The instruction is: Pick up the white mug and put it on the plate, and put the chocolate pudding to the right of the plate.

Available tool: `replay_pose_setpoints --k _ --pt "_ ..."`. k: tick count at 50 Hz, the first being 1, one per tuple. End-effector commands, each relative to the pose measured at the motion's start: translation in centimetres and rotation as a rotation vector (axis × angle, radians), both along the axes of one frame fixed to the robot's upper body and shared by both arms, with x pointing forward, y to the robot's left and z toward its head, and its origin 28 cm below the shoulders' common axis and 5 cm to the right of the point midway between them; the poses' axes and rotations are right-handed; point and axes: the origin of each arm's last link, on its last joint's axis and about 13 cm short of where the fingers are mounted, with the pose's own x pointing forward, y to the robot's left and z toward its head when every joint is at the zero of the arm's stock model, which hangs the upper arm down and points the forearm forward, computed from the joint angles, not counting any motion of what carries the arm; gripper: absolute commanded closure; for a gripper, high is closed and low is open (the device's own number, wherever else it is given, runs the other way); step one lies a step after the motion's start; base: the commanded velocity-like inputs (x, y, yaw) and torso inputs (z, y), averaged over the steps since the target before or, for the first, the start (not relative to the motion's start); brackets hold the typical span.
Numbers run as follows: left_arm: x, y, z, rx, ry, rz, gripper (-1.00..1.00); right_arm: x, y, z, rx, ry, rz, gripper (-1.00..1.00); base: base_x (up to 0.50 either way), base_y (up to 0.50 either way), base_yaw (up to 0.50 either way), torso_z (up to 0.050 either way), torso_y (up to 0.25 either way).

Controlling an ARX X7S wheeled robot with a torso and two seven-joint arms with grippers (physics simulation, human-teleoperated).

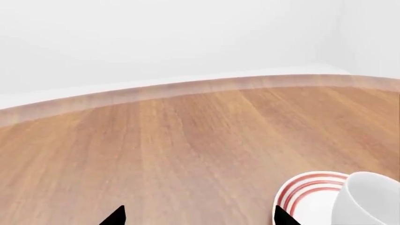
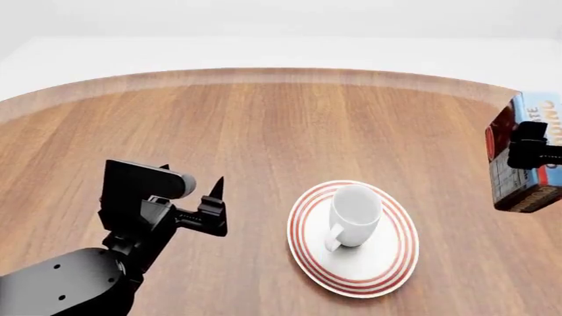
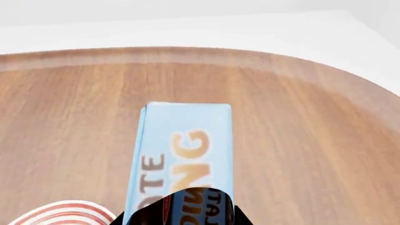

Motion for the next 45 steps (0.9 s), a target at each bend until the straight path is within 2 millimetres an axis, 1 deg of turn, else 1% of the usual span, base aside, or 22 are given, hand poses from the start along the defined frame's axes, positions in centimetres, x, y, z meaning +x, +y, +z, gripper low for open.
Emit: replay_pose_setpoints --k 1,7,9,11,12,15,18,23,34,41,45 --pt "0.1 -0.6 0.4 -0.025 -0.025 -0.038 -1.00 -0.3 -0.3 0.6 -0.010 -0.025 0.017 1.00 0.00 0.00 0.00 0.000 0.000" --pt "0.1 -0.5 0.4 -0.025 -0.024 -0.034 -1.00 -0.4 -0.7 -0.2 -0.006 -0.015 0.013 1.00 0.00 0.00 0.00 0.000 0.000" --pt "0.1 -0.6 0.4 -0.024 -0.024 -0.035 -1.00 -0.3 -0.8 -1.0 0.002 -0.002 0.014 1.00 0.00 0.00 0.00 0.000 0.000" --pt "0.1 -0.6 0.3 -0.024 -0.021 -0.035 -1.00 -0.3 -0.9 -1.3 0.026 -0.005 0.023 1.00 0.00 0.00 0.00 0.000 0.000" --pt "0.2 -0.6 0.2 -0.023 -0.019 -0.036 -1.00 -0.3 -1.0 -1.8 0.000 0.023 0.025 1.00 0.00 0.00 0.00 0.000 0.000" --pt "0.1 -0.7 0.2 -0.023 -0.019 -0.037 -1.00 -0.4 -1.1 -2.4 0.007 0.029 0.025 1.00 0.00 0.00 0.00 0.000 0.000" --pt "0.1 -0.7 0.2 -0.024 -0.020 -0.039 -1.00 -0.4 -1.2 -3.5 -0.003 0.055 0.038 1.00 0.00 0.00 0.00 0.000 0.000" --pt "0.1 -0.7 0.1 -0.022 -0.018 -0.038 -1.00 -0.3 -1.3 -4.8 0.003 0.077 0.035 1.00 0.00 0.00 0.00 0.000 0.000" --pt "0.1 -0.9 0.0 -0.022 -0.013 -0.040 -1.00 -1.1 -2.3 -6.0 -0.005 0.106 0.013 1.00 0.00 0.00 0.00 0.000 0.000" --pt "0.1 -0.9 -0.1 -0.022 -0.012 -0.040 -1.00 -1.7 -2.8 -6.2 -0.006 0.111 0.008 1.00 0.00 0.00 0.00 0.000 0.000" --pt "0.1 -1.0 -0.1 -0.022 -0.011 -0.042 -1.00 -1.6 -2.7 -6.7 -0.004 0.115 0.020 1.00 0.00 0.00 0.00 0.000 0.000"
